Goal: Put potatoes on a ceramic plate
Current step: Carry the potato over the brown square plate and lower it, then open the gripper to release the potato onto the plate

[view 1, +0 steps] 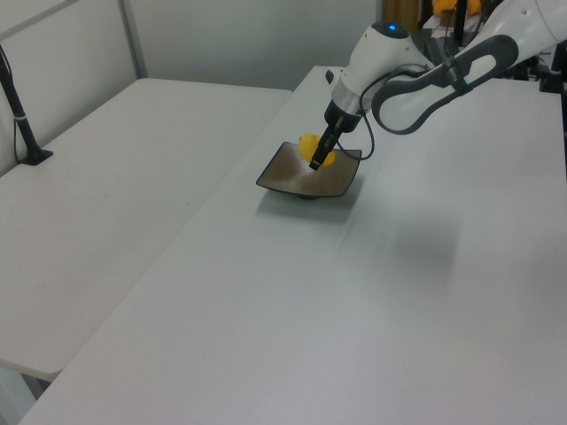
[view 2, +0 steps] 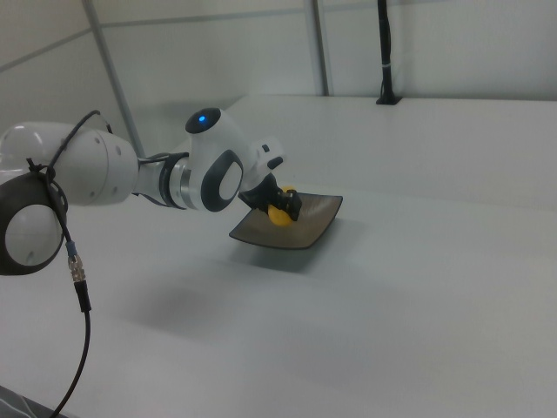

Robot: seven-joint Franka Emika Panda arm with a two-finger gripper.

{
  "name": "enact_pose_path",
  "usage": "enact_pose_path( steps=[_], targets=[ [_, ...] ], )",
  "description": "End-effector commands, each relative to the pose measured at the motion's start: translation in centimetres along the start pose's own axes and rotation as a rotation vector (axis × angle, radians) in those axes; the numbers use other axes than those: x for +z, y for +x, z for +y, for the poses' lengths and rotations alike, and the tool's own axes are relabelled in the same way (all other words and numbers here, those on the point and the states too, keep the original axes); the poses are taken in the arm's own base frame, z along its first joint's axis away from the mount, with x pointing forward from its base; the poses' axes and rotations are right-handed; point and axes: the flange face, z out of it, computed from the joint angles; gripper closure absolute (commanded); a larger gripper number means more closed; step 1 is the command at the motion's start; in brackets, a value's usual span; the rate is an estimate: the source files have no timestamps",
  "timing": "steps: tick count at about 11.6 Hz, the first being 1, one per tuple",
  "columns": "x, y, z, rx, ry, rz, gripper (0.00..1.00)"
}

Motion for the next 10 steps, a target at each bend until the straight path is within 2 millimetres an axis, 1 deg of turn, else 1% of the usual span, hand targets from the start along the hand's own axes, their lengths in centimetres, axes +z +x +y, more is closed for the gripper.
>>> enact_pose_path(
  steps=[1,2,3,5,6,7,9,10],
  targets=[
    [0.9,0.3,-0.1,0.012,0.005,0.021,0.36],
    [1.0,0.3,-0.2,0.014,0.005,0.019,0.15],
    [1.1,0.2,-0.2,0.011,0.003,0.018,0.00],
    [1.2,0.2,-0.4,0.010,0.006,0.016,0.00],
    [0.9,0.4,-0.7,0.006,0.006,0.021,0.00],
    [0.1,0.7,-0.8,0.007,0.010,0.030,0.00],
    [-3.4,1.8,-0.5,0.022,0.015,0.052,0.00],
    [-5.5,2.1,-0.3,0.032,0.018,0.013,0.00]
  ],
)
